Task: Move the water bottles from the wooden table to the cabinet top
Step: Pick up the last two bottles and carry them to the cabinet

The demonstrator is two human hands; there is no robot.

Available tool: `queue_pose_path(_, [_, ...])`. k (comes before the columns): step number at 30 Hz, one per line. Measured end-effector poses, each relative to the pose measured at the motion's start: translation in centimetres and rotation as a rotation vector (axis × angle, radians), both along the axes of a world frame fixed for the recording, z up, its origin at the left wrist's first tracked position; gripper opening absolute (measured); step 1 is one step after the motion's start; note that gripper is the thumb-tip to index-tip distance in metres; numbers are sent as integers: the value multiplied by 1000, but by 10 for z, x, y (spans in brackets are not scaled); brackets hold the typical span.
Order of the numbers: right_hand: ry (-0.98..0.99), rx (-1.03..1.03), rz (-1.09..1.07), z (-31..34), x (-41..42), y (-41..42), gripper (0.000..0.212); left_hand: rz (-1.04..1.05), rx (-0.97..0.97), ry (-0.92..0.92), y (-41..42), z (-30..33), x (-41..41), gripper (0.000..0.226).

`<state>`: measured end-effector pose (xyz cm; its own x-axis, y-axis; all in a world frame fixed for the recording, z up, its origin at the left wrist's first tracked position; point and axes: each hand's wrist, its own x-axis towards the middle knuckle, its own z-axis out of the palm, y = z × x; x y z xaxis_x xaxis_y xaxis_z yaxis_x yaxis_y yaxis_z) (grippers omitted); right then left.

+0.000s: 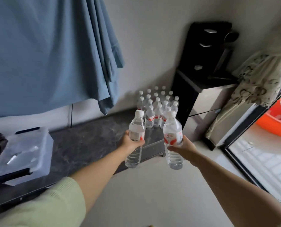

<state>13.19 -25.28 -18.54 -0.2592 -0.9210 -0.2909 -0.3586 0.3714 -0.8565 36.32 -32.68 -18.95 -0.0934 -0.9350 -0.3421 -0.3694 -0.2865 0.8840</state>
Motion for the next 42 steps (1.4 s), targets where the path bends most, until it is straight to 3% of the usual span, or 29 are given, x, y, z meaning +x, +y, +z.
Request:
queue_pose_path(20, [-44,94,-436,-81,-30,-257,62,-207,93,-112,-295,-77,-55,62])
queue_pose_path(28, [-111,127,-588,-145,-30,-306,62,-20,45,-96,-345,-137,-85,60])
queue_pose_path(35, [-133,69,-636,-227,-30,-329,63,-21,-26,-2,-367,-207,-112,58])
queue_pose_path(39, [-59,-28,-636,-260,-27,-339,57,-16,-72,46,-375,-238,-120,63])
queue_pose_path(42, [11,28,-669,-274,-23,-342,58,-27,-111,86,-382,-259,-124,59])
